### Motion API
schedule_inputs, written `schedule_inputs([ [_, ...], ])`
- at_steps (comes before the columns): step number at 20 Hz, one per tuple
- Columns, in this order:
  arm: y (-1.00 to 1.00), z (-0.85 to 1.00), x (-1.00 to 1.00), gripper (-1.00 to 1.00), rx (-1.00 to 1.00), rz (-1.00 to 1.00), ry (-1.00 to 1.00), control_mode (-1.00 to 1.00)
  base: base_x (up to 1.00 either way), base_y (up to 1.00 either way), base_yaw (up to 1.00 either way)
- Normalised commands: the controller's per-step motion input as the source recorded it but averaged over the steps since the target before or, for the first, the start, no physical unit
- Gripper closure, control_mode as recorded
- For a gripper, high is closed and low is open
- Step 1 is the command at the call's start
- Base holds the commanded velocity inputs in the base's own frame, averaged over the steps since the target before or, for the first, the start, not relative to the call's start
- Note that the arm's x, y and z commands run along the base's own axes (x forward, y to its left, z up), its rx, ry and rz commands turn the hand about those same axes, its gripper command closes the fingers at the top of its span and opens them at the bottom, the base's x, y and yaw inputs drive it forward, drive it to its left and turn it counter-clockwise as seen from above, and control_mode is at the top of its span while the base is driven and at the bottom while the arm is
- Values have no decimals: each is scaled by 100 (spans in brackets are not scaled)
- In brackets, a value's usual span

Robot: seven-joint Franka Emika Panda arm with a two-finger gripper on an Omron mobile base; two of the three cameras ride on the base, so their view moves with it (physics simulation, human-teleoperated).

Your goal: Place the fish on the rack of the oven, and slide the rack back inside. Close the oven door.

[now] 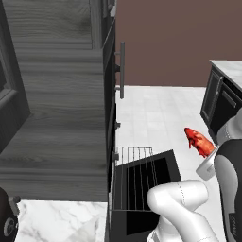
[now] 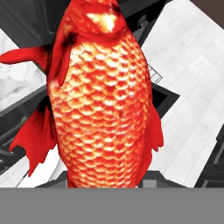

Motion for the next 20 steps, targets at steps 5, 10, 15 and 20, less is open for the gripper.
schedule_inputs([
  [5, 0, 0, 0, 100, 0, 0, 0, -100, 0, 0, 0],
  [10, 0, 0, 0, 100, 0, 0, 0, -100, 0, 0, 0],
  [15, -8, -13, 0, 100, 0, -2, 0, -100, 0, 0, 0],
  [20, -13, -48, 22, 100, 0, -2, 5, -100, 0, 0, 0],
])
